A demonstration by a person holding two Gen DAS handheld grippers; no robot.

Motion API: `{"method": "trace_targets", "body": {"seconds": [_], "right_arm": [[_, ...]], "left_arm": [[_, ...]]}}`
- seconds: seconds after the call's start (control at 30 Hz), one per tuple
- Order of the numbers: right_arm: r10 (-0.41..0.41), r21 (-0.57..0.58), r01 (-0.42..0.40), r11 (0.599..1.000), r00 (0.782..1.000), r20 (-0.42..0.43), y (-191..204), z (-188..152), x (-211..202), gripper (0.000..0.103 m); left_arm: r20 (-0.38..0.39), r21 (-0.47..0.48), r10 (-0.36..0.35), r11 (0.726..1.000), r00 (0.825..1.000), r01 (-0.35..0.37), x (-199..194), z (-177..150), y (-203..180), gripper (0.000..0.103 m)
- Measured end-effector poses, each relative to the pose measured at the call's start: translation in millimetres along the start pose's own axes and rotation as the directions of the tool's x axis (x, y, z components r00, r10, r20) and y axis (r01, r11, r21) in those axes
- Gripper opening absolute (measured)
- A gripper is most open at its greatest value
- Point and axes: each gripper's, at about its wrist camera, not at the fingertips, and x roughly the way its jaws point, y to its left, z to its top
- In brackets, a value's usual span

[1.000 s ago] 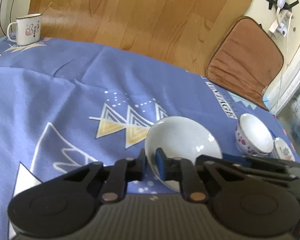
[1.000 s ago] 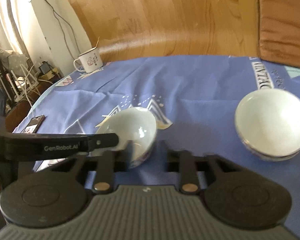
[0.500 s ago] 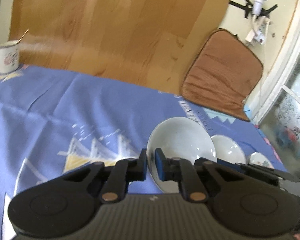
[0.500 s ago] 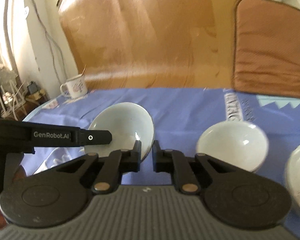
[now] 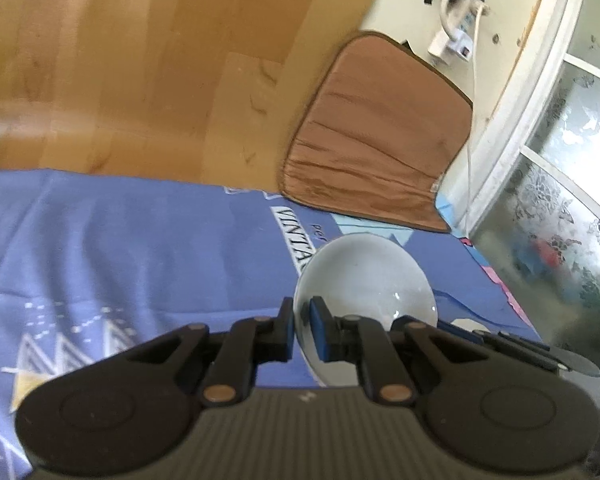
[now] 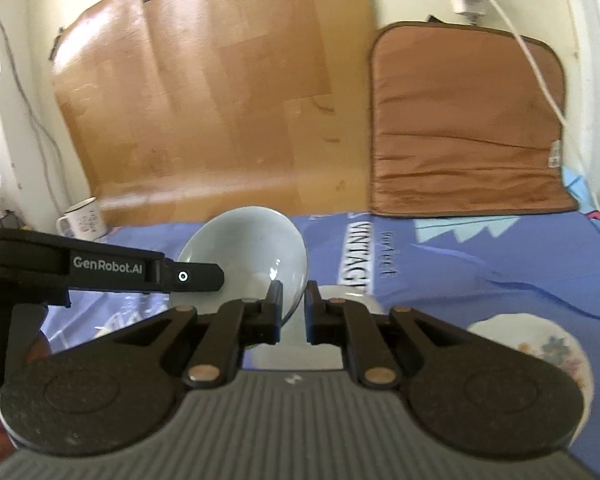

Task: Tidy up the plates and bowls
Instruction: 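Carry the held bowl with the right gripper toward the other bowls, then lower the held bowl into the other bowls and open the right gripper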

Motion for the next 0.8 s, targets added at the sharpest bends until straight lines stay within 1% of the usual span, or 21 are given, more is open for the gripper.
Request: {"method": "trace_targets", "body": {"seconds": [0.23, 0.37, 0.6, 0.67, 0.7, 0.73, 0.8], "right_arm": [[-0.041, 0.030, 0.042, 0.999, 0.999, -0.028, -17.2, -6.7, 2.9, 0.014], [-0.049, 0.046, 0.051, 0.998, 0.998, -0.044, -23.0, -11.2, 5.9, 0.014], [-0.060, 0.047, 0.061, 0.997, 0.997, -0.039, -23.7, -10.5, 11.5, 0.014], [-0.056, 0.048, 0.058, 0.997, 0.997, -0.044, -23.6, -11.0, 12.8, 0.015], [-0.053, 0.050, 0.056, 0.997, 0.997, -0.050, -23.4, -11.5, 14.0, 0.015], [-0.054, 0.051, 0.057, 0.997, 0.997, -0.055, -23.0, -12.1, 15.4, 0.016], [-0.062, 0.049, 0.064, 0.997, 0.997, -0.047, -21.9, -12.8, 15.5, 0.016]], "left_arm": [[-0.057, -0.016, -0.017, 1.000, 0.998, 0.017, 26.9, -3.2, -8.3, 0.010], [-0.082, -0.011, -0.007, 1.000, 0.997, 0.006, 37.2, -8.2, -9.8, 0.011], [-0.067, 0.007, 0.009, 1.000, 0.998, -0.009, 39.6, -8.8, -13.6, 0.011], [-0.057, 0.024, 0.028, 0.999, 0.998, -0.027, 39.8, -9.0, -15.5, 0.011], [-0.053, 0.033, 0.041, 0.999, 0.998, -0.039, 39.8, -9.5, -16.5, 0.013], [-0.057, 0.038, 0.050, 0.998, 0.997, -0.048, 41.1, -9.7, -16.9, 0.014], [-0.070, 0.027, 0.044, 0.999, 0.997, -0.042, 44.2, -10.4, -14.6, 0.014]]}}
